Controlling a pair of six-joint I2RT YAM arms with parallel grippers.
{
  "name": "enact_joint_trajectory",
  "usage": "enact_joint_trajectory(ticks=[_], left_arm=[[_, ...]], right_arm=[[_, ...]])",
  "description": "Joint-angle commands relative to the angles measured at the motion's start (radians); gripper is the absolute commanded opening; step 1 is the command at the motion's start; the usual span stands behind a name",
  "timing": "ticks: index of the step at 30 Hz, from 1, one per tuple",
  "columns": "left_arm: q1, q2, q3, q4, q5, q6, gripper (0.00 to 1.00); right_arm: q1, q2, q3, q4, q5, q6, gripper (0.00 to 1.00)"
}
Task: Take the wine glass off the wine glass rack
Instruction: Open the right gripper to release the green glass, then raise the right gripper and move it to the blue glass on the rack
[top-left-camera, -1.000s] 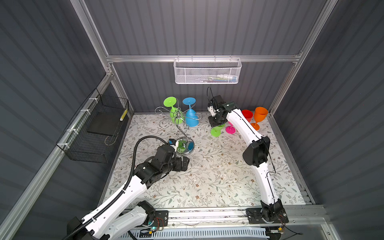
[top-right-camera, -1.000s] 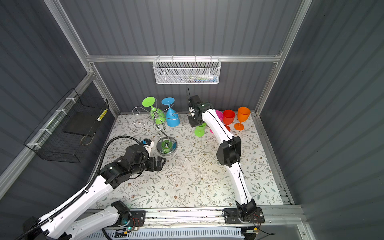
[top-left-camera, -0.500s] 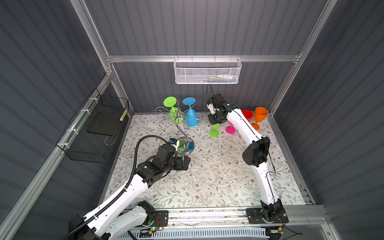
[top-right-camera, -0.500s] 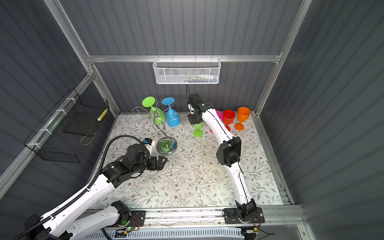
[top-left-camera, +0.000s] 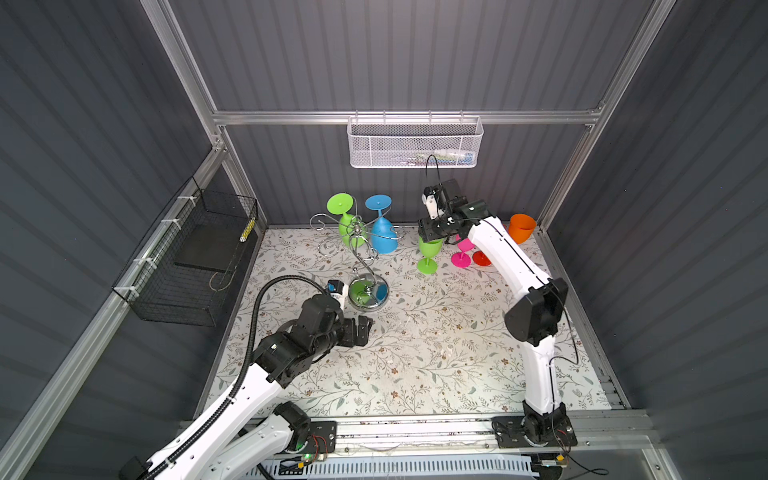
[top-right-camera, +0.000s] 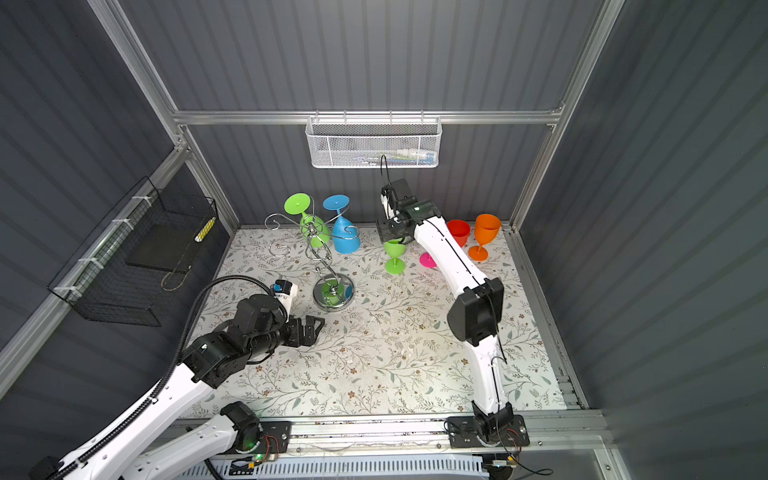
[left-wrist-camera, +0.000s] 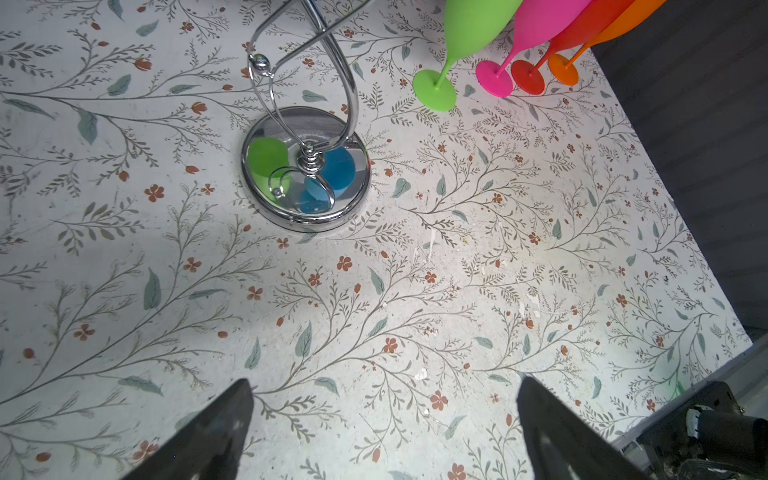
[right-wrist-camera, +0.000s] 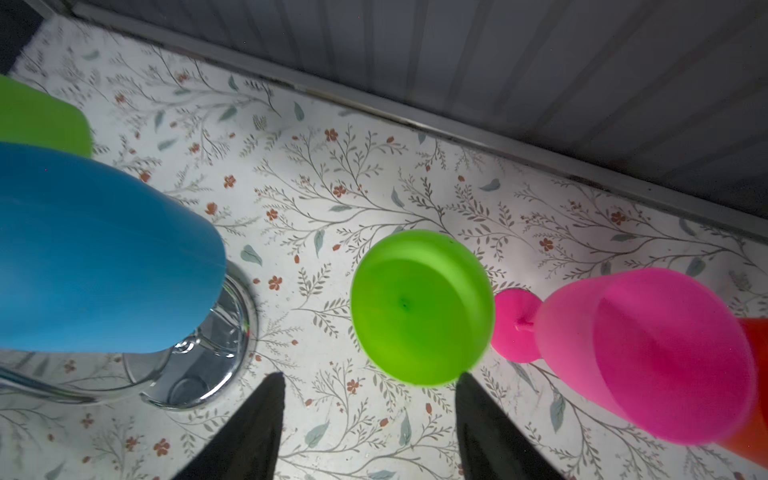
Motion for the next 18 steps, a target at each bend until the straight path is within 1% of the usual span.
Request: enact_joint_trajectory(ticks=[1, 3, 5, 9, 13, 16, 18], left_arm=[[0.004, -0.040, 0.044, -0.074, -0.043, 0.003, 1.00], [0.005, -0.052, 0.064, -0.092, -0.056, 0.012, 0.99], [0.004, -0.062, 0.082, -0.106, -0.080, 0.026, 0.99], [0.004, -0.067, 0.141, -0.124, -0.144, 0.093, 0.99], [0.004, -0.069, 0.182, -0.054, -0.164, 0.200, 0.98], [0.005, -0.059, 0.221, 0.027, -0.151, 0.280, 0.99], [0.004, -0.027, 0.260, 0.074, -0.134, 0.332, 0.98]], right_arm=[[-0.001, -0.105, -0.096, 0.141, 0.020, 0.074, 0.68], [-0.002, -0.166, -0.165, 0.198, 0.038, 0.111, 0.68], [-0.002, -0.228, -0.227, 0.257, 0.020, 0.173, 0.68], [-0.003, -0.318, -0.334, 0.400, -0.107, 0.343, 0.67], [-0.006, -0.339, -0.365, 0.530, -0.222, 0.512, 0.67], [-0.011, -0.328, -0.376, 0.618, -0.297, 0.628, 0.64], [-0.011, -0.314, -0.385, 0.678, -0.325, 0.704, 0.62]])
